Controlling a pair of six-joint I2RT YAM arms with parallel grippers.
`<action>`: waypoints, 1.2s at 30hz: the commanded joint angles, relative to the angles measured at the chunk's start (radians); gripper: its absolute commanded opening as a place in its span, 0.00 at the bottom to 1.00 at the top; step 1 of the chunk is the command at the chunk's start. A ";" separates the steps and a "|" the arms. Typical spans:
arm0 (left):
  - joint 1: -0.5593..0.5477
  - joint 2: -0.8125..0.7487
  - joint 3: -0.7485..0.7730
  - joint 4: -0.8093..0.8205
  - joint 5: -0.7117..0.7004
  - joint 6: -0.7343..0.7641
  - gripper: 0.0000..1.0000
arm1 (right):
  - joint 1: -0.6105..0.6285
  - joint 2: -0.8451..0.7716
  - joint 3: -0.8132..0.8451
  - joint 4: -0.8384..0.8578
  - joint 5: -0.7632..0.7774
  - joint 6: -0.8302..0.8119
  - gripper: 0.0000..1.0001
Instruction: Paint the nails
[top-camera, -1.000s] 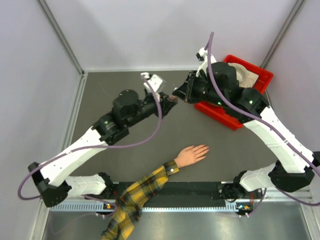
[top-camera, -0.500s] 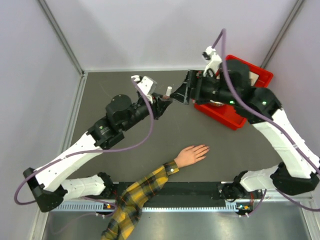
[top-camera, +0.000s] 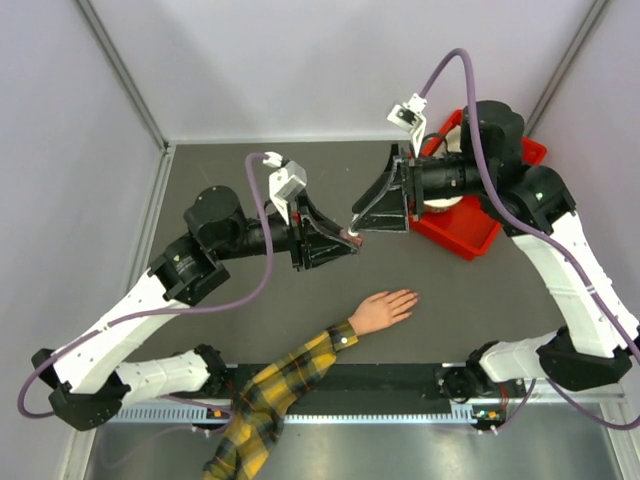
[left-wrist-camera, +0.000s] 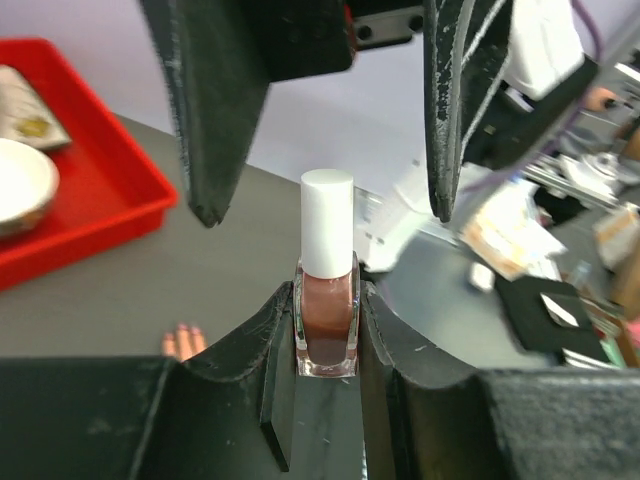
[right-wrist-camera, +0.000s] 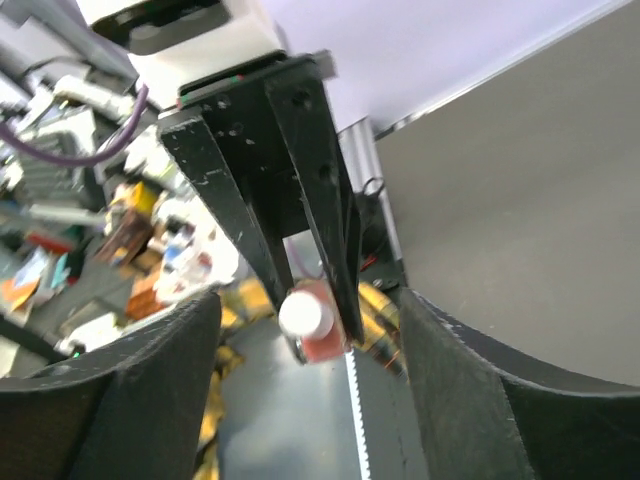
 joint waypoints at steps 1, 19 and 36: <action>0.001 0.020 0.020 0.050 0.175 -0.088 0.00 | -0.013 0.001 0.008 0.013 -0.171 -0.047 0.65; 0.009 0.057 0.067 0.035 0.219 -0.091 0.00 | -0.013 -0.028 -0.059 -0.070 -0.204 -0.101 0.50; 0.000 0.142 0.104 0.025 -0.656 0.268 0.00 | 0.125 -0.059 -0.084 -0.044 0.623 0.201 0.00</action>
